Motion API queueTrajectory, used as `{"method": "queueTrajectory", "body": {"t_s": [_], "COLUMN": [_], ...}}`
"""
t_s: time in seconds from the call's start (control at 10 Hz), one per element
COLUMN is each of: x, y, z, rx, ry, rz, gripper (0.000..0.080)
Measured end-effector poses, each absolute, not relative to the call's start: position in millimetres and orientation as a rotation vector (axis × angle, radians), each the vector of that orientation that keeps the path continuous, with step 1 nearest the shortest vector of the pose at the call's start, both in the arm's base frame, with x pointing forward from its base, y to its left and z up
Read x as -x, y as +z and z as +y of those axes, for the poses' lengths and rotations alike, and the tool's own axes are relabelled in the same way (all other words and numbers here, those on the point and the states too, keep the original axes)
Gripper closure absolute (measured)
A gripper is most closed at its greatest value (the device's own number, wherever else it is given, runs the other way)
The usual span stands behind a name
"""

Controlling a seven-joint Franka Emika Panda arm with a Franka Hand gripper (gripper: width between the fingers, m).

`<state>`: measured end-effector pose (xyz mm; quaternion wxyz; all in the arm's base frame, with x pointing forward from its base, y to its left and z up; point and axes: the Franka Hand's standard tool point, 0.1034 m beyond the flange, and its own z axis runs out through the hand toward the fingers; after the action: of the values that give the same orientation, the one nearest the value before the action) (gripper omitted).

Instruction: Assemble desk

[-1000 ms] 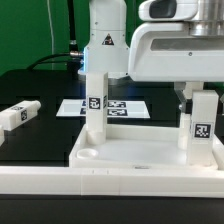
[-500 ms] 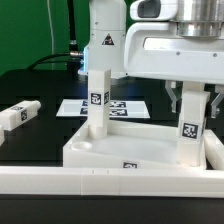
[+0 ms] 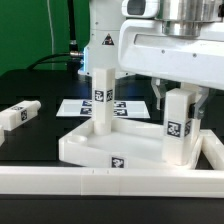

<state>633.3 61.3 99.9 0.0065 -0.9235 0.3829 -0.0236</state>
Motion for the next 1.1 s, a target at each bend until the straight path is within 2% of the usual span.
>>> {"method": "queueTrajectory", "body": {"t_s": [0.1,0.2,0.3,0.6,0.8,1.1], "x": [-633,-633,-633,-605,-593,-595], "y": [99.8,100.3,103.4,123.1,146.0,164.9], "z": [62,63,69,75,49,4], "rx": [2.889,2.889,2.893,2.906,2.903,2.913], "ry": [-0.073,-0.074,-0.078,-0.076,-0.080,-0.102], "rz": [1.198,1.195,1.176,1.079,0.991,0.923], "gripper": [0.0341,0.0197,0.0164,0.0151,0.0151,0.0151]}}
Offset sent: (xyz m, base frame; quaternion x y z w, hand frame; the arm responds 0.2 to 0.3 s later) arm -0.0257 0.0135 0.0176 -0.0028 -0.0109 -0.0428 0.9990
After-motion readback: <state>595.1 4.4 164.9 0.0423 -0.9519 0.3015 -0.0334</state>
